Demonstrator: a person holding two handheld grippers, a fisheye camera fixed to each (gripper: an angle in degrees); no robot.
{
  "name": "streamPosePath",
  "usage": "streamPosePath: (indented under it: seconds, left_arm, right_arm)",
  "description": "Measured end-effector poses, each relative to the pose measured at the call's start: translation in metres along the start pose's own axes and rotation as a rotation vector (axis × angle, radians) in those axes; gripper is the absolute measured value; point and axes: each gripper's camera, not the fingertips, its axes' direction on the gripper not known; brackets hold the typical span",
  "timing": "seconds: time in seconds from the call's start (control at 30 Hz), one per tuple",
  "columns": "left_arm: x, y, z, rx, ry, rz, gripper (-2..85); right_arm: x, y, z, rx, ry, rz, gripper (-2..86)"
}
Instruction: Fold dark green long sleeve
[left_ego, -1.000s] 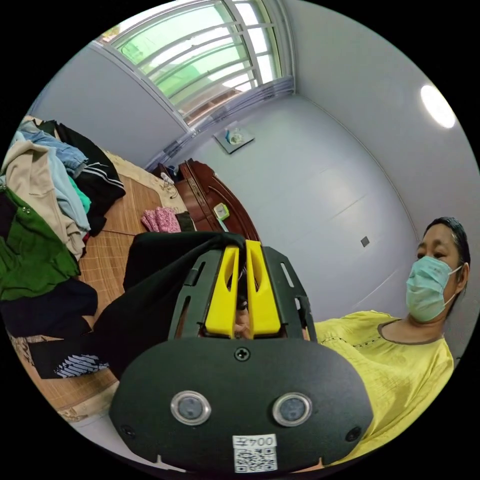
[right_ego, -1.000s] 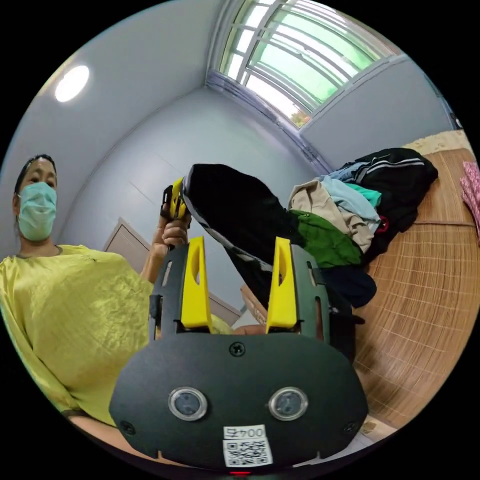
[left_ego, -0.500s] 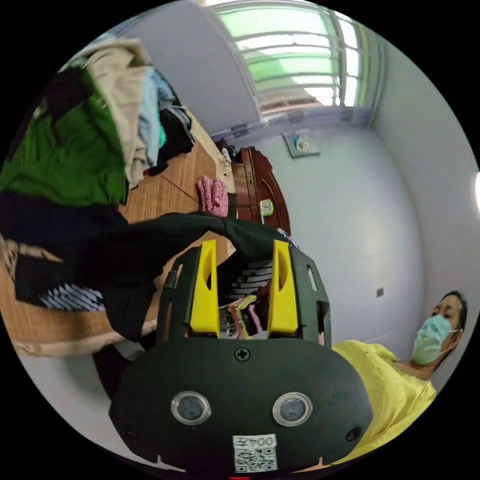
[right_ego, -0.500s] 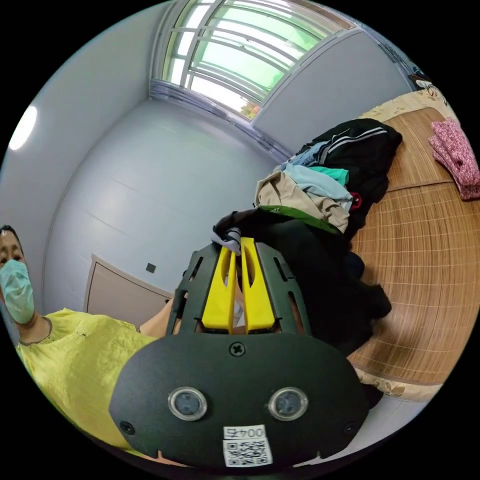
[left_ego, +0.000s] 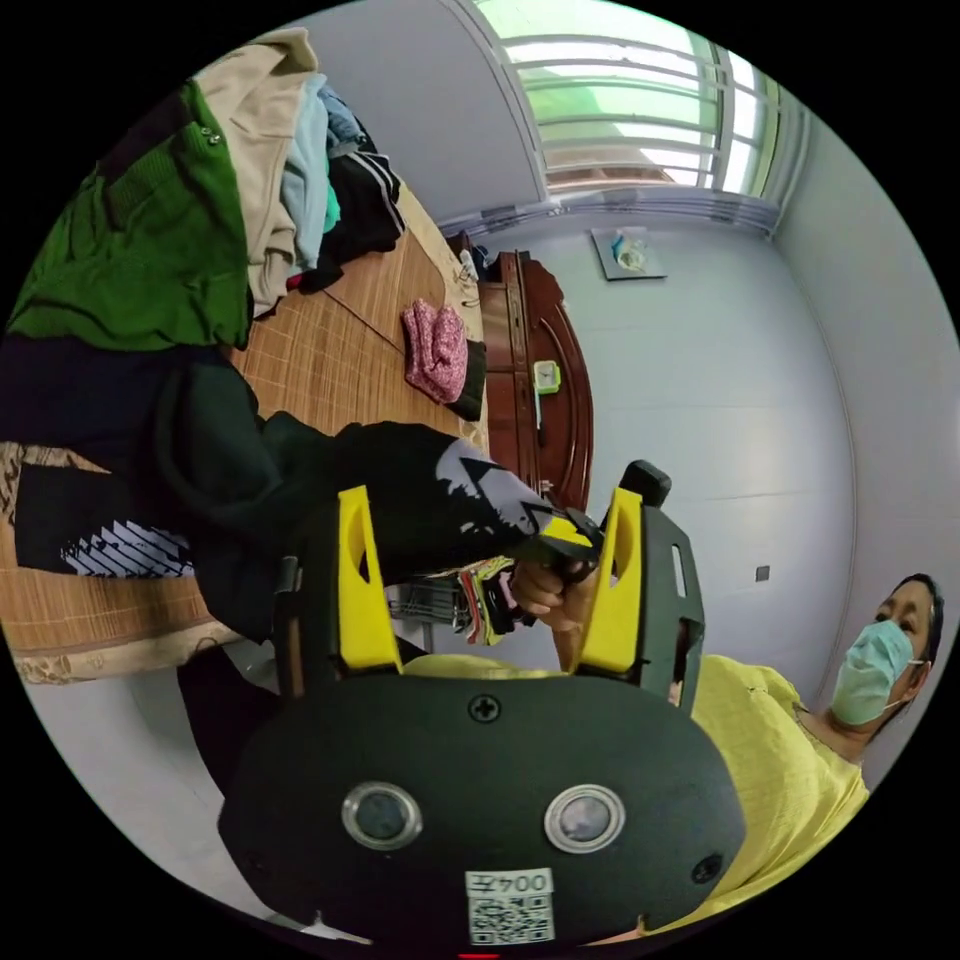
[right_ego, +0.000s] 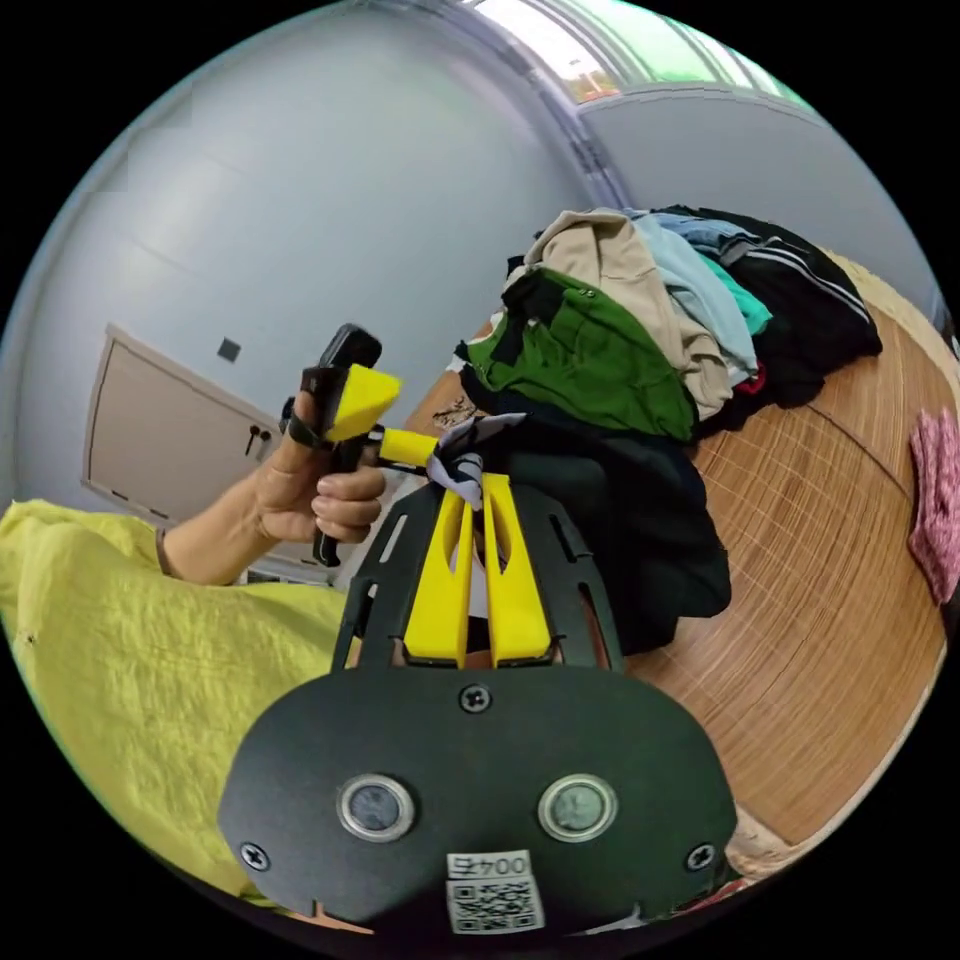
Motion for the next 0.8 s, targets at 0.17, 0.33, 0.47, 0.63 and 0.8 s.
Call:
streamPosePath:
  seconds: [0.17,0.33,0.47,0.63,0.8]
  left_arm:
    - [-0.023,0.002,0.017,-0.021,0.052,-0.083,24.7]
    - [-0.045,0.001,0.018,-0.014,0.161,-0.119,11.6]
    - [-0.04,0.002,0.012,0.056,0.187,-0.096,3.9]
    - [-0.018,-0.011,-0.025,0.168,0.181,-0.021,1.6]
    - [0.022,-0.025,-0.063,0.196,0.145,0.093,1.1]
  right_arm:
    - [-0.027,-0.012,0.027,-0.084,0.039,-0.096,-0.4]
    - [-0.035,-0.014,0.038,-0.103,0.026,-0.129,0.4]
    - [-0.026,-0.014,0.032,-0.052,-0.059,-0.116,1.9]
    - [0.005,0.005,0.011,0.05,-0.192,-0.021,3.9]
    - [0.058,0.043,-0.002,0.147,-0.131,0.225,13.0]
